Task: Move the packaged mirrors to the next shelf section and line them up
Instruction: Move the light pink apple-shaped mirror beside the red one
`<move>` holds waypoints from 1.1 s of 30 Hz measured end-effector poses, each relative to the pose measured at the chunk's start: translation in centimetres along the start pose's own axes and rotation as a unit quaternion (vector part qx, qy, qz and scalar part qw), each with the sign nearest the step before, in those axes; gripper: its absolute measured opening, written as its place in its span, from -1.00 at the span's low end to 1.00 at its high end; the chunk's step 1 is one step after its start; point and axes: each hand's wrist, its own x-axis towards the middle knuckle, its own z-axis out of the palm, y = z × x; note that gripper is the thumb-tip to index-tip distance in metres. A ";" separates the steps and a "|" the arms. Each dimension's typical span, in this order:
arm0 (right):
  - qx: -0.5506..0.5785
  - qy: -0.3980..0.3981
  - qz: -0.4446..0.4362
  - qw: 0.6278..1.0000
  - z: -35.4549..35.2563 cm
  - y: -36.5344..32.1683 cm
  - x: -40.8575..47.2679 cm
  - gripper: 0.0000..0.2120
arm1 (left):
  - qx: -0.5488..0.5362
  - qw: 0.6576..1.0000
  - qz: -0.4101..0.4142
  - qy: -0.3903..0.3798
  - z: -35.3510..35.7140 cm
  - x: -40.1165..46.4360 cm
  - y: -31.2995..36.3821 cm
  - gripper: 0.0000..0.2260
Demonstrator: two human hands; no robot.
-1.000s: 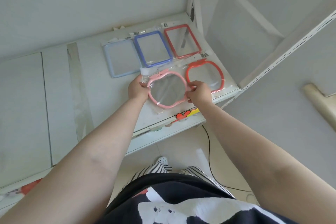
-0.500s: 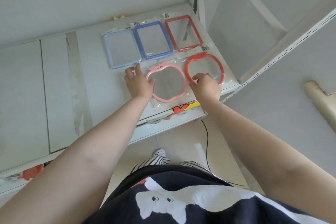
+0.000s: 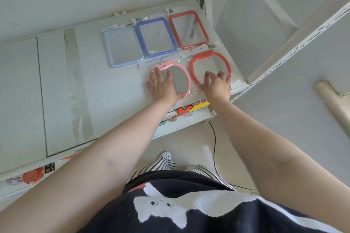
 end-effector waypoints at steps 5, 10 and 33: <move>0.006 -0.002 0.007 1.000 0.1 -0.1 0.2 -0.69 | 0.011 1.000 -0.002 -0.005 -0.1 0.2 0.2 -0.07; 0.000 -0.002 0.005 1.000 -0.1 -0.2 0.1 -0.66 | 0.012 1.000 -0.004 -0.002 -0.3 0.4 0.1 -0.07; 0.034 -0.011 -0.080 0.996 -3.9 -0.5 -4.5 -0.64 | -0.106 0.983 0.108 0.103 -3.3 -5.0 0.7 -0.58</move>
